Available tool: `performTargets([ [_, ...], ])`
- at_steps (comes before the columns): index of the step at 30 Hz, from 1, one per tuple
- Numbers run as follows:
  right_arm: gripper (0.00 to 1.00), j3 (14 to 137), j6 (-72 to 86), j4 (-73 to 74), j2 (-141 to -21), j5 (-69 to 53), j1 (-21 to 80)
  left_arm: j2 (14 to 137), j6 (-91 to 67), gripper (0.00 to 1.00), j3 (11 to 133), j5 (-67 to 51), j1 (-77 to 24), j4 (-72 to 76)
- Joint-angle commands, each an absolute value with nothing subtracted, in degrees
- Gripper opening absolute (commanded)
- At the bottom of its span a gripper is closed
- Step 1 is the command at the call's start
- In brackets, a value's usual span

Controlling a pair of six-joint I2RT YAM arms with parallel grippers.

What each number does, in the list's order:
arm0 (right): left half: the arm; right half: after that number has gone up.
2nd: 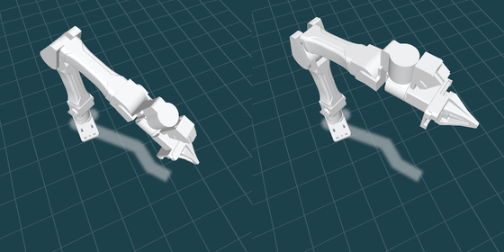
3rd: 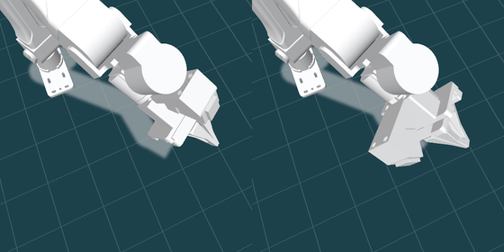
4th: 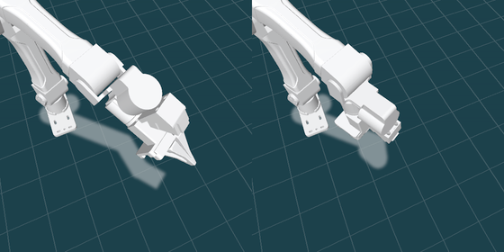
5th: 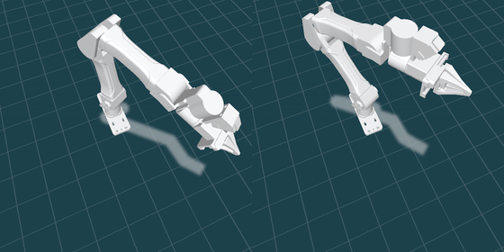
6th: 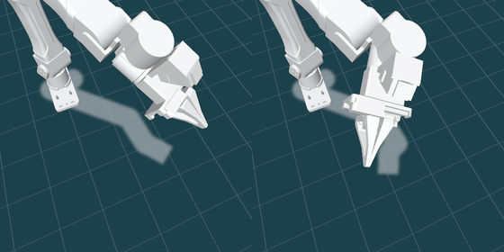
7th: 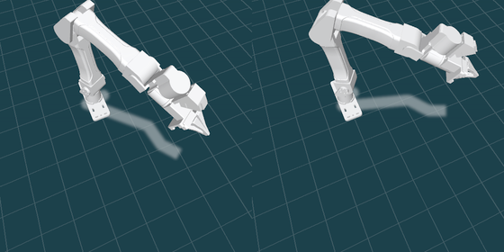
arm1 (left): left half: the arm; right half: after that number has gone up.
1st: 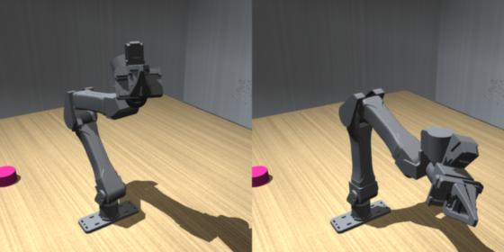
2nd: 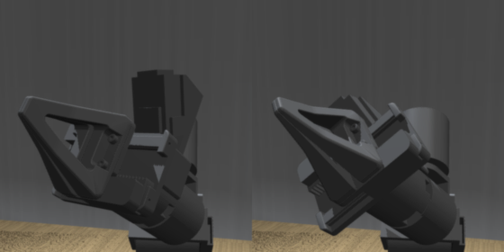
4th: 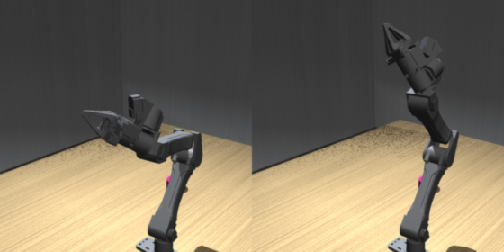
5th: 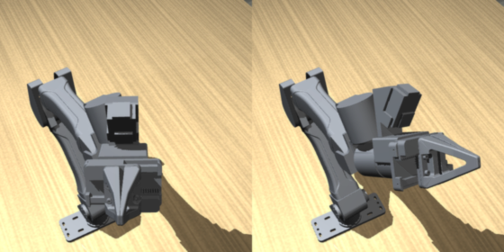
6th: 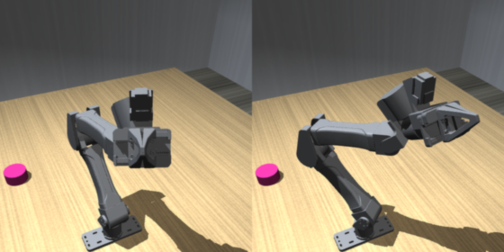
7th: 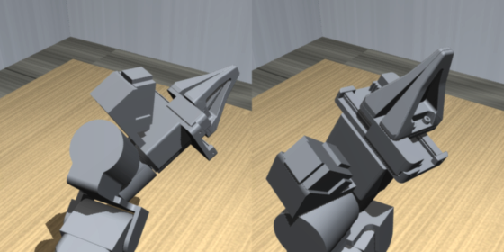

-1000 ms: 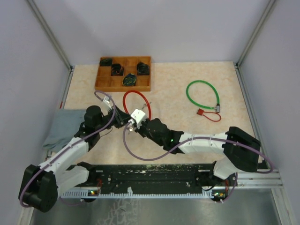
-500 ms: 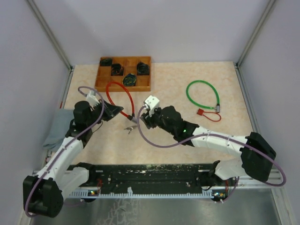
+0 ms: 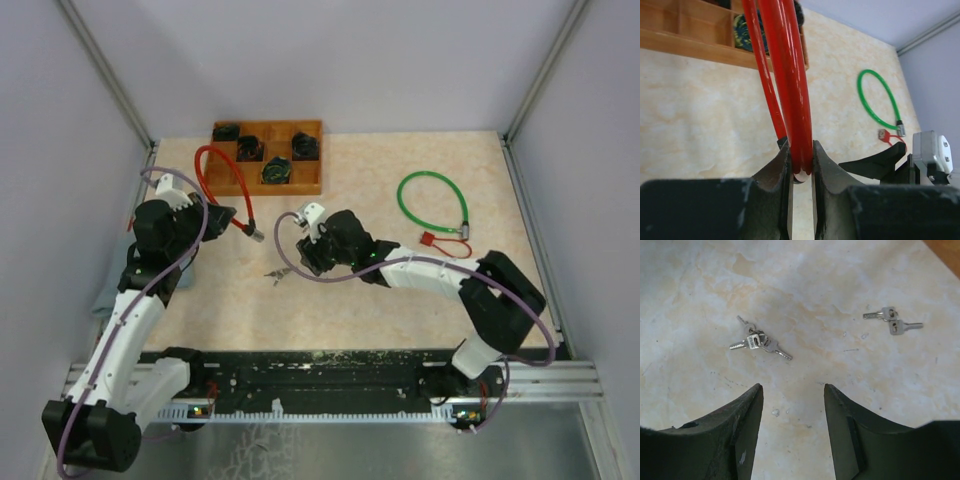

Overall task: Unlock with the key
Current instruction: Move the key to the center of the board.

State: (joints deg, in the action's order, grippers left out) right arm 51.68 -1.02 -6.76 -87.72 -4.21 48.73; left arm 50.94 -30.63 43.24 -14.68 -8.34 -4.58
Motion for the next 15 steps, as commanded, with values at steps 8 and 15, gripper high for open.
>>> performTargets([
  [8, 0.51, 67.51, -3.47, -6.03, -105.36, -8.80, 53.15, 49.38, -26.36, 0.00, 44.06, -9.12, -7.30, -7.60],
  [15, 0.38, 71.76, -2.71, -4.10, -111.71, -9.20, 53.54, 49.23, -26.75, 0.00, 43.47, -10.46, -7.34, -7.16],
])
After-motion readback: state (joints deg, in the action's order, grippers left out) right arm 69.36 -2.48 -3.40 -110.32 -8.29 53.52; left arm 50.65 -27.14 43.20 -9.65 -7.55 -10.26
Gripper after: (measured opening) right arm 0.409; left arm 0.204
